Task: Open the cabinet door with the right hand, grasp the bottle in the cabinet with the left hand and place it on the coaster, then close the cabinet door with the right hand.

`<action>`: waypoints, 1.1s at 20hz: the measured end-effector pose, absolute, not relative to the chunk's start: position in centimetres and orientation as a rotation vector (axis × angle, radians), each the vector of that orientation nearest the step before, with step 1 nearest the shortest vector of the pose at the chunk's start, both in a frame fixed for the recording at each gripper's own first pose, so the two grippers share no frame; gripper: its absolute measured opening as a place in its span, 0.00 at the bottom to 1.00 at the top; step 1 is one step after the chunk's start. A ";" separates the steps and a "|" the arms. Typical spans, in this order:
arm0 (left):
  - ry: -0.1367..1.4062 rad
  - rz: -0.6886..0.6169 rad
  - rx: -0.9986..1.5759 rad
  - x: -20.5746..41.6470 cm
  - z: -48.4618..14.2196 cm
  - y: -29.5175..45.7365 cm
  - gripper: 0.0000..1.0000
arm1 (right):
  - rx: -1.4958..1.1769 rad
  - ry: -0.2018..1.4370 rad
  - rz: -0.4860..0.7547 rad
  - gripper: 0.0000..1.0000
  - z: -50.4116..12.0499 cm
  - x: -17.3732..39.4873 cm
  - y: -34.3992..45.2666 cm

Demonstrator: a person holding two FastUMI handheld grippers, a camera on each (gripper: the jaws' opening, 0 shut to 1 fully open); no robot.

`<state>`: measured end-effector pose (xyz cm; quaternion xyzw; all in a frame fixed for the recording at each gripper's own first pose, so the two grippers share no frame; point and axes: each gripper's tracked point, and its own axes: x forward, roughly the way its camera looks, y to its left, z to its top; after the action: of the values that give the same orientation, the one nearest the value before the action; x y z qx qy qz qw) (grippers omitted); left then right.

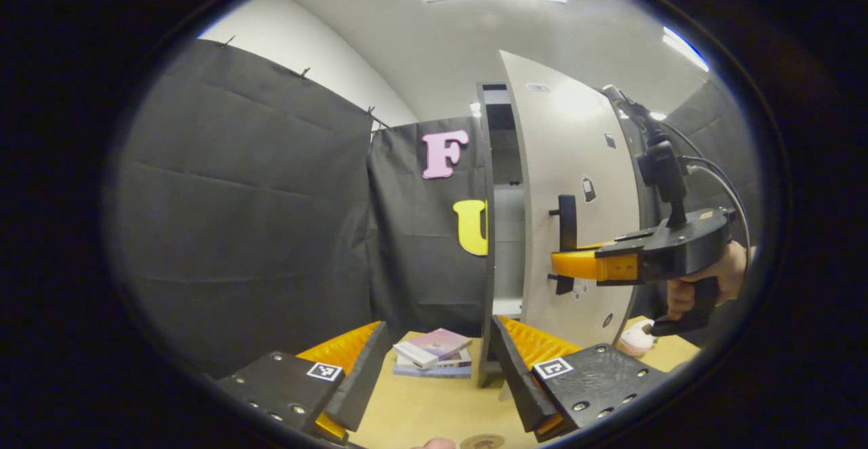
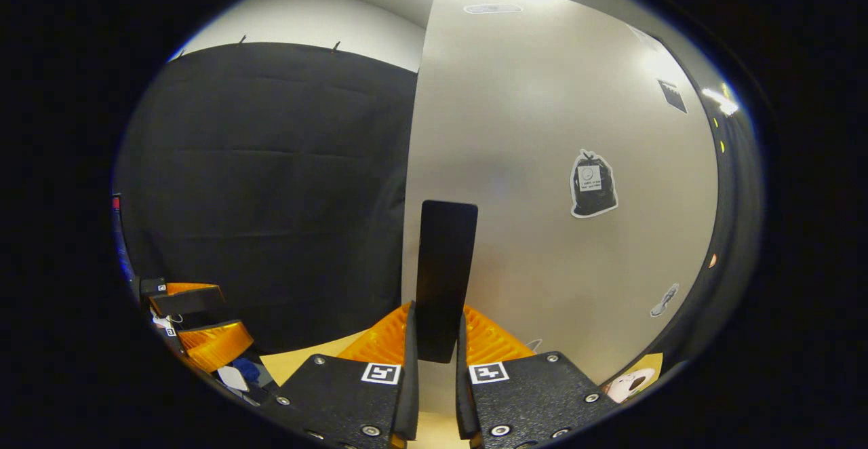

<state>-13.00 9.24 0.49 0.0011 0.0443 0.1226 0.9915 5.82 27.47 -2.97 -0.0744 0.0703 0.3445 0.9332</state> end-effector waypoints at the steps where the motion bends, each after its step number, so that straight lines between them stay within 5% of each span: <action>1: 0.091 0.244 -0.004 -13.4 0.6 8.1 0.91 | -0.149 0.145 0.722 0.23 -3.0 5.8 27.4; 10: 0.120 0.251 0.040 -16.2 1.6 1.9 0.86 | -0.120 0.132 0.774 0.23 -2.8 5.0 25.6; 22: 0.138 0.206 0.042 -17.5 1.5 -4.1 0.86 | -0.061 0.122 0.693 0.23 -2.2 2.9 21.9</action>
<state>-17.46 -4.08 1.51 0.0208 0.0688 0.1027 0.9921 2.94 21.89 -2.18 -0.0298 0.0597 0.3394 0.9383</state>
